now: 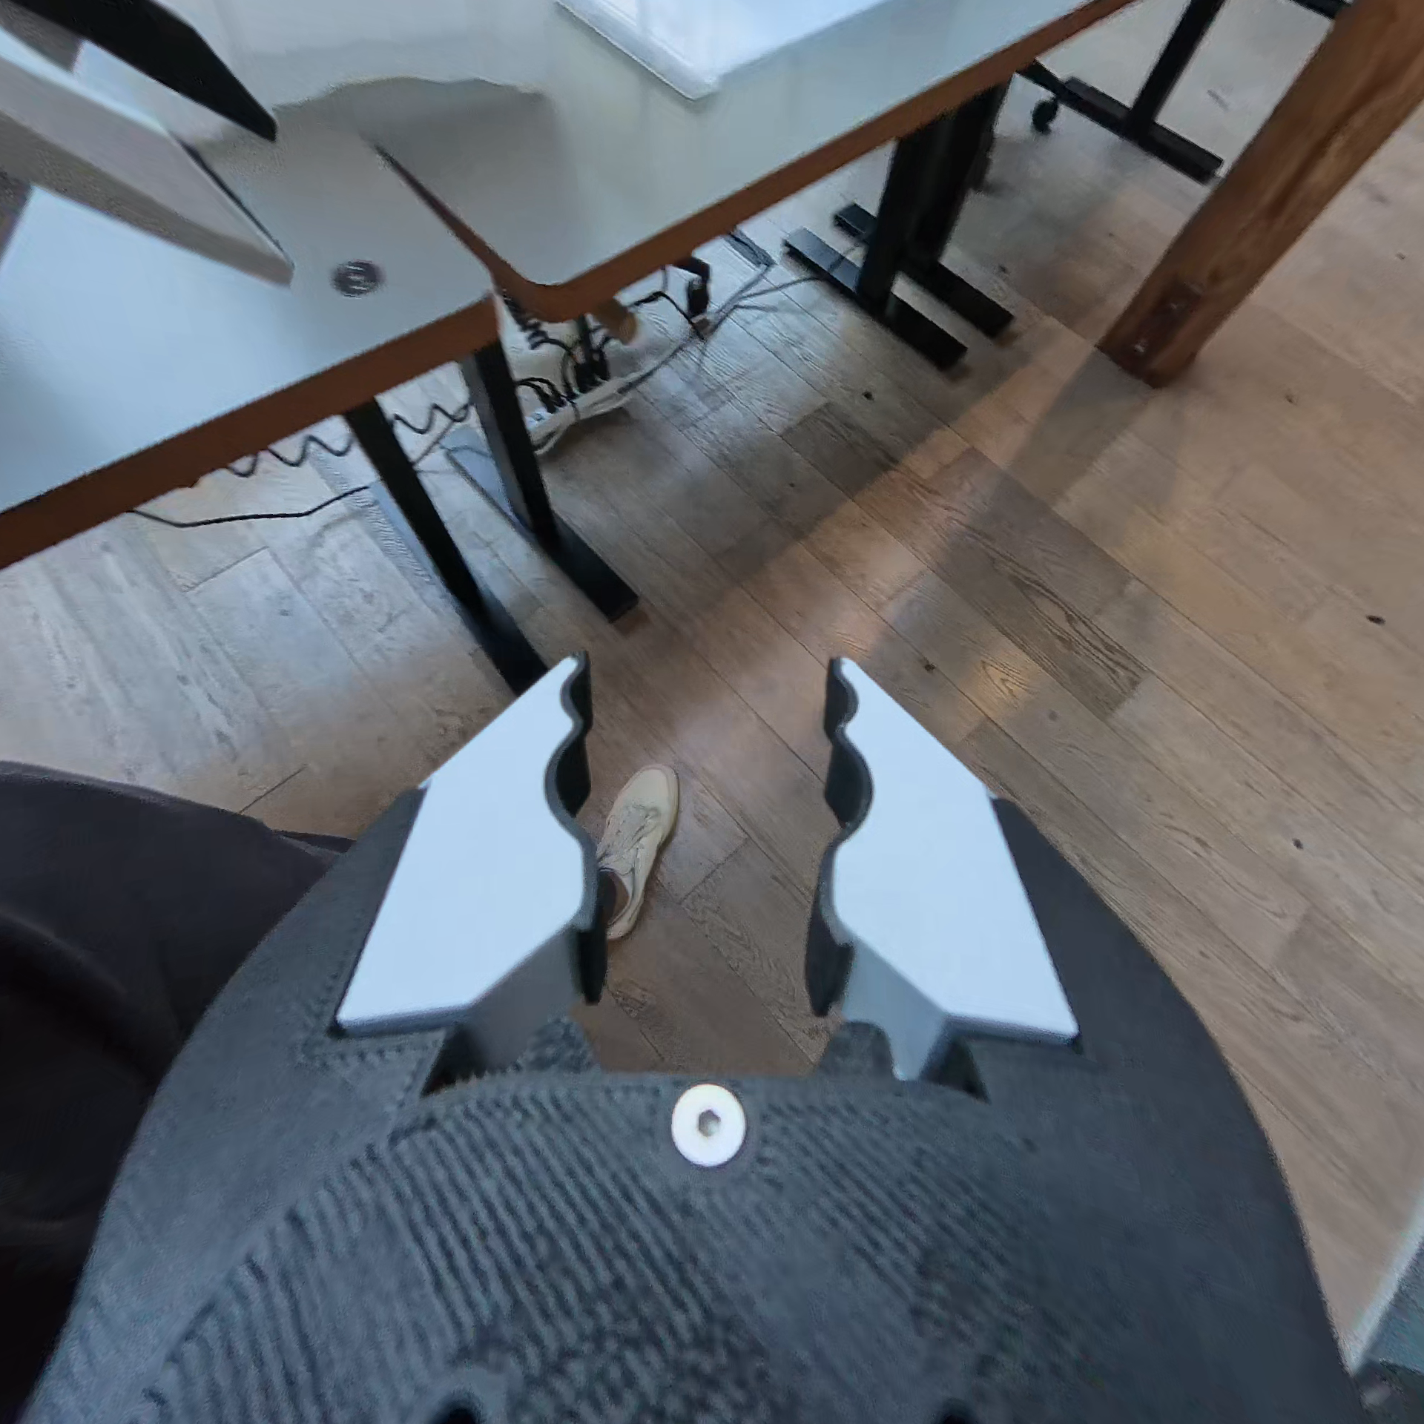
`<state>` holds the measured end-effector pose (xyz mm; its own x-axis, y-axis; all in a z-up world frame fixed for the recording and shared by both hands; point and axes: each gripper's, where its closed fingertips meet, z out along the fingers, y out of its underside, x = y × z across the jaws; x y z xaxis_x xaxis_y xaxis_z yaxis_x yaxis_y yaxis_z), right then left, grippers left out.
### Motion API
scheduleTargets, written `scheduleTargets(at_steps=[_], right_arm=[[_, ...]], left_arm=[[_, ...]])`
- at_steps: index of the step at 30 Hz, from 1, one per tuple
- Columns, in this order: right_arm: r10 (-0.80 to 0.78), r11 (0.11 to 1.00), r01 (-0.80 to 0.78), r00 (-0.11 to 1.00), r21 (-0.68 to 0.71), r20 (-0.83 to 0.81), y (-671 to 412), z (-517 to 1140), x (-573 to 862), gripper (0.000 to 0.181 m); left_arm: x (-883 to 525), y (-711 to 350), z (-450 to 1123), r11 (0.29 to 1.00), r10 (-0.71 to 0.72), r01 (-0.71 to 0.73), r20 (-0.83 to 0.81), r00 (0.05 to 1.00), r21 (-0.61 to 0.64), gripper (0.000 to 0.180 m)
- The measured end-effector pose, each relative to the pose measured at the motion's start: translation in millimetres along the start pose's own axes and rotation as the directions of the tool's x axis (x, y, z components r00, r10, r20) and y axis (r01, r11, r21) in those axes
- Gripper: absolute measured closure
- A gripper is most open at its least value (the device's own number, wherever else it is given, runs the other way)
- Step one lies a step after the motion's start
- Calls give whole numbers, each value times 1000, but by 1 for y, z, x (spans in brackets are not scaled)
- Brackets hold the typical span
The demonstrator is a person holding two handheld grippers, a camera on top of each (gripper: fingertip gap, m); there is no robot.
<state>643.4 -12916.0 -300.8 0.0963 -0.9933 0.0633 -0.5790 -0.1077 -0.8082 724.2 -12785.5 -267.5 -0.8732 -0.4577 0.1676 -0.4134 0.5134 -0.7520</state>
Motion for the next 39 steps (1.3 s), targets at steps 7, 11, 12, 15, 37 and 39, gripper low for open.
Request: scheduleTargets(at_steps=[7,11,12,15,37,39], right_arm=[[48,998,-52,994,-39,-96,-61,73,161,119],[129,990,-121,984,72,-125,-124,118,247,118],[154,986,-144,979,84,-132,-133,133,267,118],[182,981,-171,975,94,-126,-149,182,326,118],[-293,935,257,948,242,122,-483,552,712,109],[-244,952,207,958,224,151,-494,591,720,108]], left_arm=[[-43,-140,154,998,-62,65,-151,987,14,105],[-66,-233,224,999,33,-30,-197,980,17,107],[-72,-256,236,998,59,-55,-197,979,26,107],[-93,-311,286,994,107,-100,-186,977,47,108],[-338,-645,594,972,-196,169,164,967,162,111],[-370,-661,615,959,-245,215,154,957,186,111]])
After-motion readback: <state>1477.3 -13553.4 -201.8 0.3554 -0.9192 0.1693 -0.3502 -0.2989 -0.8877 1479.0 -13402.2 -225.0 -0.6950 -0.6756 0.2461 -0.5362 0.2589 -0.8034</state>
